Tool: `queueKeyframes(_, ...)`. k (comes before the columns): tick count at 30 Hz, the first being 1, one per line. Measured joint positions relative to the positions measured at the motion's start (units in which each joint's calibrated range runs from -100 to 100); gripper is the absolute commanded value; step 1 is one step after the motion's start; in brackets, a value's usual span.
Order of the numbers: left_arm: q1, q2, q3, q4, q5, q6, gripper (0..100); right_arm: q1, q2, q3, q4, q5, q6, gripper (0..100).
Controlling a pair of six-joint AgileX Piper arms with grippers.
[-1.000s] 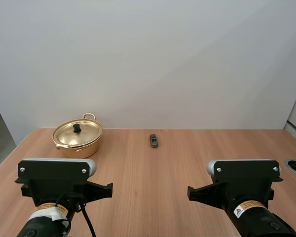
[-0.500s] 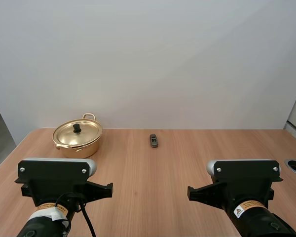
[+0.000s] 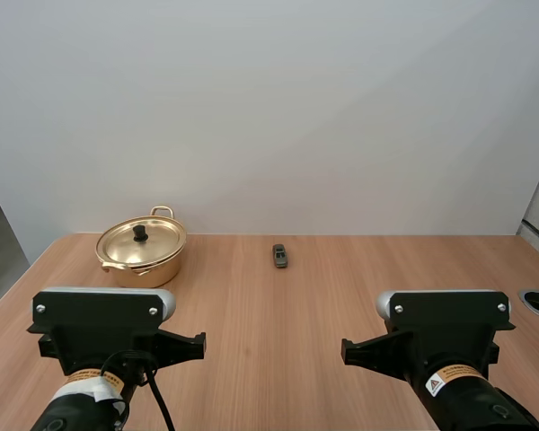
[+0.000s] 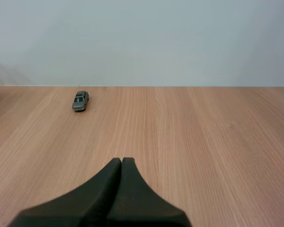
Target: Open the pot, put the car inside, and close it
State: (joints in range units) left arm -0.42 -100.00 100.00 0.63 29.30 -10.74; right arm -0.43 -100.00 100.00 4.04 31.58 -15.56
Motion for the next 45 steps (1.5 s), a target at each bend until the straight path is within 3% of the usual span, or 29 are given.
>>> queueKeyframes(10,0.0,0.0,0.0,0.0,0.0,0.0,0,0.0,0.0,0.0,0.0,0.0,0.0,0)
queueKeyframes(22,0.0,0.0,0.0,0.0,0.0,0.0,0,0.0,0.0,0.0,5.9,-0.4,-0.2,0)
queueKeyframes(30,0.0,0.0,0.0,0.6,0.0,0.3,0,0.0,0.0,0.0,-4.5,-2.2,-0.5,0)
queueKeyframes(34,0.0,0.0,0.0,0.6,-1.8,0.6,0,0.0,0.0,0.0,-9.5,-9.8,-0.5,0)
queueKeyframes(45,0.0,0.0,0.0,7.5,-29.3,11.3,0,0.0,0.0,0.0,-16.0,-38.5,-0.7,0)
